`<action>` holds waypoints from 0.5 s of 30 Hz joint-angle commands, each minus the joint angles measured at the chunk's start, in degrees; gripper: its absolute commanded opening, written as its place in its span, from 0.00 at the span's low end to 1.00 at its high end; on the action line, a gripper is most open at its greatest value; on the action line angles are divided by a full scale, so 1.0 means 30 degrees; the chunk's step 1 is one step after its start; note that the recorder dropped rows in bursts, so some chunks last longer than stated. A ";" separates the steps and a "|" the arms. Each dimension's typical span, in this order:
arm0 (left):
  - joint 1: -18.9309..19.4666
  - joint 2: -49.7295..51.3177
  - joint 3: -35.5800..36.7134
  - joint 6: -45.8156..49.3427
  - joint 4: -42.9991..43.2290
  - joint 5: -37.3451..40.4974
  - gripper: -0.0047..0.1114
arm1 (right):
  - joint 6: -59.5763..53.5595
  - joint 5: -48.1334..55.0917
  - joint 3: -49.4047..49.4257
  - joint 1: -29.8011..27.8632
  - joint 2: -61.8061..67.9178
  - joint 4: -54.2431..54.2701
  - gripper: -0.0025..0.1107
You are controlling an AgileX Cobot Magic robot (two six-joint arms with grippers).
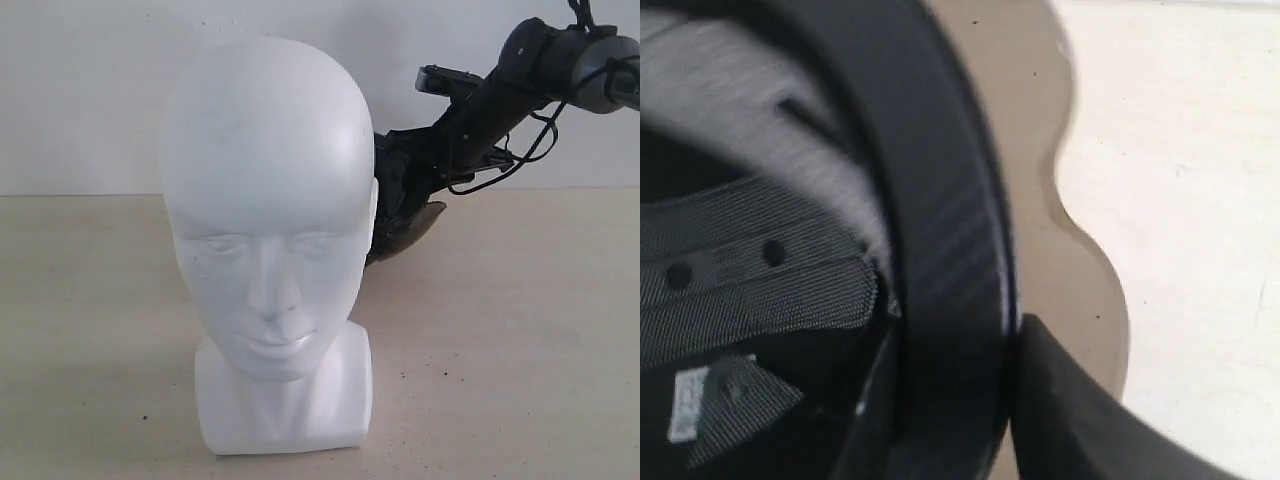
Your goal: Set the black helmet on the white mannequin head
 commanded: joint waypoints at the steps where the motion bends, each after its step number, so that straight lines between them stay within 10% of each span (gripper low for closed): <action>1: -0.0059 -0.0070 0.0053 -0.0188 -0.0136 0.0022 0.08 | -0.0509 0.0127 -0.0129 -0.0079 -0.0022 -0.0156 0.16; 5: -0.0059 -0.0070 0.0053 -0.0188 -0.0136 0.0022 0.08 | -0.0509 0.0127 -0.0129 -0.0079 -0.0022 -0.0156 0.02; 15: -0.0059 -0.0070 0.0053 -0.0188 -0.0136 0.0022 0.08 | 0.1342 0.0517 -0.0255 -0.0079 -0.0116 -0.2568 0.02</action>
